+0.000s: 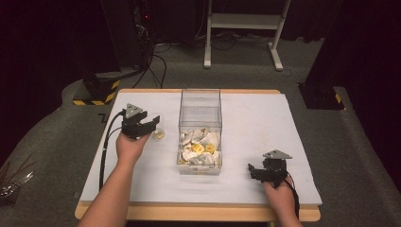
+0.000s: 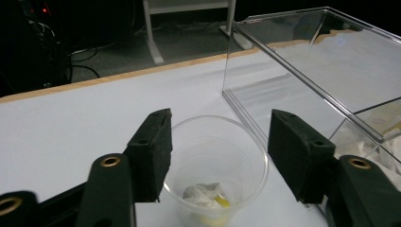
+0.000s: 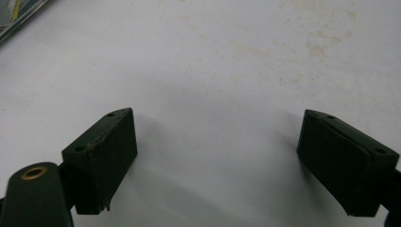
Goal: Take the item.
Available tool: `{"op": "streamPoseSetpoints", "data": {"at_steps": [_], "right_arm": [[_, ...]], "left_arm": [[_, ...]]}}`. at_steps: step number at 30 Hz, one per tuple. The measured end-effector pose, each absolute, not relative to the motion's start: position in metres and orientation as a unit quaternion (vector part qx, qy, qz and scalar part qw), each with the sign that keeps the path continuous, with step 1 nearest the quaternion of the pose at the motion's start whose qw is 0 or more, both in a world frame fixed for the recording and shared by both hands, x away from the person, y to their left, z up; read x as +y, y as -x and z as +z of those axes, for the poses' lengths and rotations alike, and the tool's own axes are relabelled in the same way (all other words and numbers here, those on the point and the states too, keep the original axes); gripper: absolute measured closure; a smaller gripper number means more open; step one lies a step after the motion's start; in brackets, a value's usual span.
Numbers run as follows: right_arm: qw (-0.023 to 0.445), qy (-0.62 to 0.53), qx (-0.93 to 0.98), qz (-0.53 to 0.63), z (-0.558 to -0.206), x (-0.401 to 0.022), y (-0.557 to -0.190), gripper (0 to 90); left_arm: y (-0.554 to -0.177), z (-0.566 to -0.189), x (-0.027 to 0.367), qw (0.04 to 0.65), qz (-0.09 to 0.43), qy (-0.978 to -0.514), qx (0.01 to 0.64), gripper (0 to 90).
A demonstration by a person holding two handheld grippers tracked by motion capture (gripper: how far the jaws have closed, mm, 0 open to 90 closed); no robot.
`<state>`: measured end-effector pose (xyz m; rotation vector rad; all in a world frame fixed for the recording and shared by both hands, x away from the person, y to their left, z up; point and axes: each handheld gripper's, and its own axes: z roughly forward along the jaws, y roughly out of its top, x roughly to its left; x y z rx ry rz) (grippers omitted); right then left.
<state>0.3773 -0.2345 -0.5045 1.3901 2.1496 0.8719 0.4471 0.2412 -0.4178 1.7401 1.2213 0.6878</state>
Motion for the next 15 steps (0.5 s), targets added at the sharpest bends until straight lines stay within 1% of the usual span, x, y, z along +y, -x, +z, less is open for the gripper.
{"op": "streamPoseSetpoints", "data": {"at_steps": [15], "right_arm": [[0.217,-0.502,0.776,0.315,-0.505,-0.234,-0.377,12.8]], "left_arm": [[-0.418,-0.431,0.259,0.447,0.246,-0.709,0.487,31.7]]}}
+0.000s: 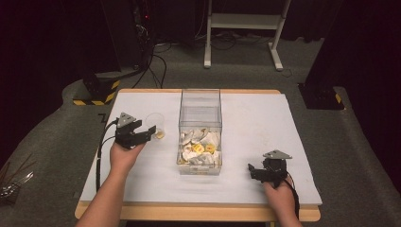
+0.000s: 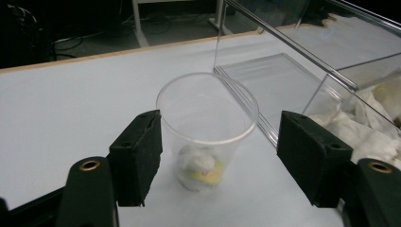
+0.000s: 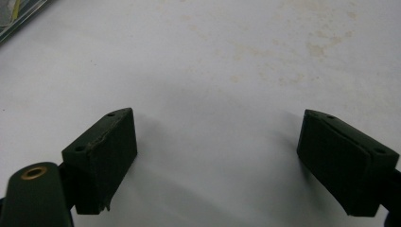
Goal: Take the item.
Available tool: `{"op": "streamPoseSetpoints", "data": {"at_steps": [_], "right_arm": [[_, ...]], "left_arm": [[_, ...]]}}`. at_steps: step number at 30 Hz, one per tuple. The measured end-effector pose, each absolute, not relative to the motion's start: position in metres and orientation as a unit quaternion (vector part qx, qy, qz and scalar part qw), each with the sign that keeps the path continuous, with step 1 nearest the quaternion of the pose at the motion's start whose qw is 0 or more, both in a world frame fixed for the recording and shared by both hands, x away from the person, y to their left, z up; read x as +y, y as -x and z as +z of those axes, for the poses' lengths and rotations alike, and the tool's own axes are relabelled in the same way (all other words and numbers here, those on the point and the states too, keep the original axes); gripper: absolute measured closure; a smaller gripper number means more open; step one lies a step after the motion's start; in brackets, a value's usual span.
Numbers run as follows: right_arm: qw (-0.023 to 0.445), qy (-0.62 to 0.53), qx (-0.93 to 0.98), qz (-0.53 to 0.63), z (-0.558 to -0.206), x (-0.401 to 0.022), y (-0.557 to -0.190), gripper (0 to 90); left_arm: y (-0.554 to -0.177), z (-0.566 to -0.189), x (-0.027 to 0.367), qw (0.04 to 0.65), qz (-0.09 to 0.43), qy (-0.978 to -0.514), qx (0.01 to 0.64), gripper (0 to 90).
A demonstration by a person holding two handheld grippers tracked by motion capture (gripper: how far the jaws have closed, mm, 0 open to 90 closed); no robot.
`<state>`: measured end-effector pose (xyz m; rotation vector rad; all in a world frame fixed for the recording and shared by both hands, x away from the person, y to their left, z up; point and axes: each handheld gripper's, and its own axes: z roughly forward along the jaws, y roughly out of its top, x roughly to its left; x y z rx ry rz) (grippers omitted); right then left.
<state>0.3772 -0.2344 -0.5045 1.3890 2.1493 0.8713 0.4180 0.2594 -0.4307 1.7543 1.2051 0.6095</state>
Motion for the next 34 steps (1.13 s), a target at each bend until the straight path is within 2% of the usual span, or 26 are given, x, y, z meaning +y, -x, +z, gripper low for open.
{"op": "streamPoseSetpoints", "data": {"at_steps": [12,24,34], "right_arm": [[0.218,-0.501,0.776,0.314,-0.505,-0.234,-0.377,12.8],[0.218,-0.501,0.776,0.314,-0.505,-0.234,-0.377,12.8],[0.218,-0.501,0.776,0.315,-0.505,-0.234,-0.377,12.8]], "left_arm": [[-0.378,-0.458,0.278,0.441,0.222,-0.726,0.479,29.1],[-0.346,-0.506,0.286,0.364,0.197,-0.776,0.476,26.1],[-0.341,-0.508,0.284,0.354,0.21,-0.78,0.472,25.9]]}}
